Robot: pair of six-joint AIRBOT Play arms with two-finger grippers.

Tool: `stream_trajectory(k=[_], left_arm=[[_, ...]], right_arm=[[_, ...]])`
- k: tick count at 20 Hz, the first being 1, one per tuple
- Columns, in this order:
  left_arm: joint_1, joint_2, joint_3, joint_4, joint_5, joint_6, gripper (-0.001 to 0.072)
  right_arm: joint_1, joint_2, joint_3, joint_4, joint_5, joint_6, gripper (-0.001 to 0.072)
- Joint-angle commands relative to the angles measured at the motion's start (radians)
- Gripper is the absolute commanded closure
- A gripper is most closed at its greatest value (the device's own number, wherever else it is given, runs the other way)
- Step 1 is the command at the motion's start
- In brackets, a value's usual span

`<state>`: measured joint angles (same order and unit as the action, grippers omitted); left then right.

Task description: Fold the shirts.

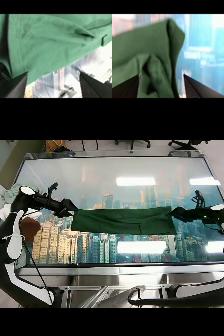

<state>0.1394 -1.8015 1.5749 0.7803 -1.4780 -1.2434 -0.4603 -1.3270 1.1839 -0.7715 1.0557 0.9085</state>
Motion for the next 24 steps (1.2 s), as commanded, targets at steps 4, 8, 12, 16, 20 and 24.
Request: stream_trajectory(k=[4, 8, 12, 16, 20, 24], left_arm=[[-0.019, 0.057, 0.029, 0.004, -0.09, -0.024, 0.0027], [-0.098, 0.088, 0.029, 0.002, -0.025, -0.026, 0.0695], [-0.29, 0.043, 0.029, 0.002, 0.145, -0.026, 0.0695], [-0.576, -0.087, 0.031, 0.003, 0.437, -0.025, 0.0695], [-0.776, -0.26, 0.193, 0.013, 0.576, -0.026, 0.0695], [-0.872, -0.432, 0.44, 0.003, 0.653, -0.102, 0.0695]], right_arm=[[0.038, -0.129, 0.006, 0.026, 0.089, -0.031, 0.027], [0.064, -0.126, 0.028, 0.121, 0.106, -0.098, 0.0692], [0.064, -0.055, 0.132, 0.122, 0.238, -0.063, 0.0692], [0.064, 0.072, 0.242, 0.171, 0.381, -0.036, 0.0692], [0.064, 0.183, 0.367, 0.19, 0.477, 0.045, 0.0692], [0.087, 0.26, 0.388, 0.197, 0.53, 0.085, 0.0693]])
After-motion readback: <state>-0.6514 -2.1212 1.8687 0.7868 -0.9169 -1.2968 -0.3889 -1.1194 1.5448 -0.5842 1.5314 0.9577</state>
